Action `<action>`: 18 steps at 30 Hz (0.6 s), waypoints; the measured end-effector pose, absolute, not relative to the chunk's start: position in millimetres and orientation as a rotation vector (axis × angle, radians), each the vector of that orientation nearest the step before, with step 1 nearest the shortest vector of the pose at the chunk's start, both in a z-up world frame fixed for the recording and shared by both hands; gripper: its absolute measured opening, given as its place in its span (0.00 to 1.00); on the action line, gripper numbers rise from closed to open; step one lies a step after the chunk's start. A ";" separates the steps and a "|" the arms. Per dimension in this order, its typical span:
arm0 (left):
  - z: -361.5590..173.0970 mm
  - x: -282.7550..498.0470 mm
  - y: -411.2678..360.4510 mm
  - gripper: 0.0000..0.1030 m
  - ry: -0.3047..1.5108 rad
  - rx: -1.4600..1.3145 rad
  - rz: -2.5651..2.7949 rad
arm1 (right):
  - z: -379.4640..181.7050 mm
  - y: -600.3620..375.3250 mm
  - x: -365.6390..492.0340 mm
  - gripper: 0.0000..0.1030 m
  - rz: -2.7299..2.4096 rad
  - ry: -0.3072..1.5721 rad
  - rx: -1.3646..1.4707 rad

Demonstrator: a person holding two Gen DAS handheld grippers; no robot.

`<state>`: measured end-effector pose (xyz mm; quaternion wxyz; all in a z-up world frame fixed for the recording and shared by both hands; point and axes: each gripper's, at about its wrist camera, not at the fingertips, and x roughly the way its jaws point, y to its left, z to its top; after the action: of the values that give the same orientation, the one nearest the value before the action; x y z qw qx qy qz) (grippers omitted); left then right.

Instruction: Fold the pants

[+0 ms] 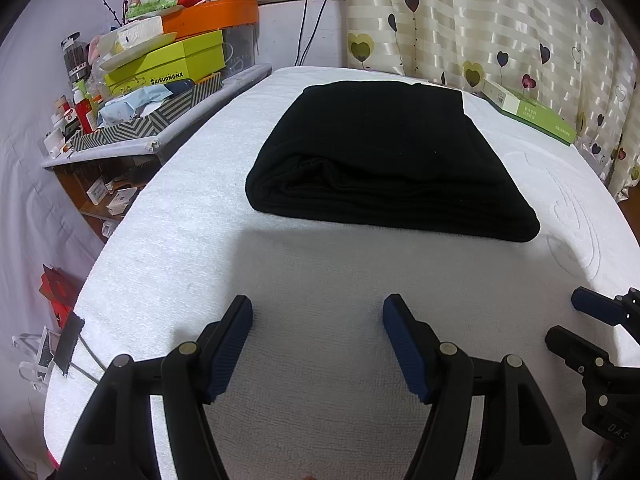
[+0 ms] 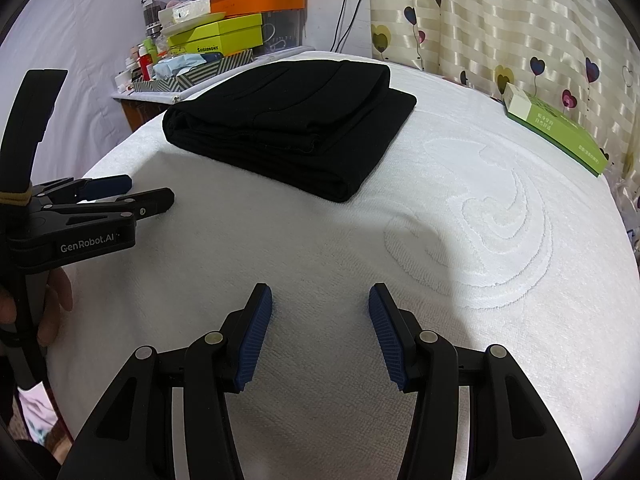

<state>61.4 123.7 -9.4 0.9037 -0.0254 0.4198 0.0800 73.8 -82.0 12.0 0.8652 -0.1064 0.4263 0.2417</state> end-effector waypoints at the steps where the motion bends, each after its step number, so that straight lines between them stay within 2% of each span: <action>1: -9.3 61.2 124.0 0.69 0.867 -0.052 0.166 | 12.1 -82.0 73.8 0.50 0.507 0.893 -0.223; 18: -4.2 63.4 104.0 0.67 0.861 -0.012 0.107 | 22.0 -79.6 81.7 0.51 0.512 0.865 -0.199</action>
<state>63.4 104.0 -4.2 0.9073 -0.0057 0.4173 0.0517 81.7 -79.6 22.0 0.8716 -0.0953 0.4138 0.2451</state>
